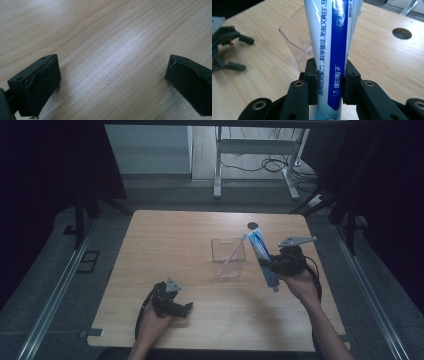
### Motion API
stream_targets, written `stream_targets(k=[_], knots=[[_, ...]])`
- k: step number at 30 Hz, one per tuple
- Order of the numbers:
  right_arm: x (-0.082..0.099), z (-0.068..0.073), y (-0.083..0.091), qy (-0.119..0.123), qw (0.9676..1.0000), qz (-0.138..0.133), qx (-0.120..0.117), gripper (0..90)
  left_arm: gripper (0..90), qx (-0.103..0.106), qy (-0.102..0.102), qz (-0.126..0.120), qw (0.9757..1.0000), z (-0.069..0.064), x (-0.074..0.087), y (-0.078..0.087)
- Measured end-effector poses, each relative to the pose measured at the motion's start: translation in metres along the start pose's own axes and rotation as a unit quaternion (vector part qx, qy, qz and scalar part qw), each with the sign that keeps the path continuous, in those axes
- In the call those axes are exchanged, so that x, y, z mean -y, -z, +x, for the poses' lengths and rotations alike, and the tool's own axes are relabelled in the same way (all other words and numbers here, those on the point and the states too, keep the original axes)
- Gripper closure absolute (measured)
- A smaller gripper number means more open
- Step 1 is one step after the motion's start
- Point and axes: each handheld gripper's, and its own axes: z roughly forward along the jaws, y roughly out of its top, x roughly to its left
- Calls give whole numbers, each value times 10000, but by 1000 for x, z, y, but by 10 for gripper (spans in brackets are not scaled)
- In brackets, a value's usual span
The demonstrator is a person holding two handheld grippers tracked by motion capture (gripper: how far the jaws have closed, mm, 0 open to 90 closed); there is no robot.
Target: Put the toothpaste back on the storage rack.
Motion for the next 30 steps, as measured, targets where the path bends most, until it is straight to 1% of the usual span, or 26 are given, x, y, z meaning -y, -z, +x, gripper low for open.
stream_targets(k=[4,7,16,25,30], knots=[[-8,2,-2,3,9999,-151,-23,713,2,-2,3,1,10000,0,0,0],[-14,4,-3,51,9998,-214,-17,714,2,-1,1,1,10000,0,0,0],[-33,9,-10,64,9988,-479,-76,715,2,3,3,-2,10000,0,0,0],[-53,16,-18,112,9967,-790,-144,715,2,2,9,-4,10000,0,0,0],[-64,20,-22,149,9956,-919,-124,715,2,2,1,1,10000,0,0,0]])
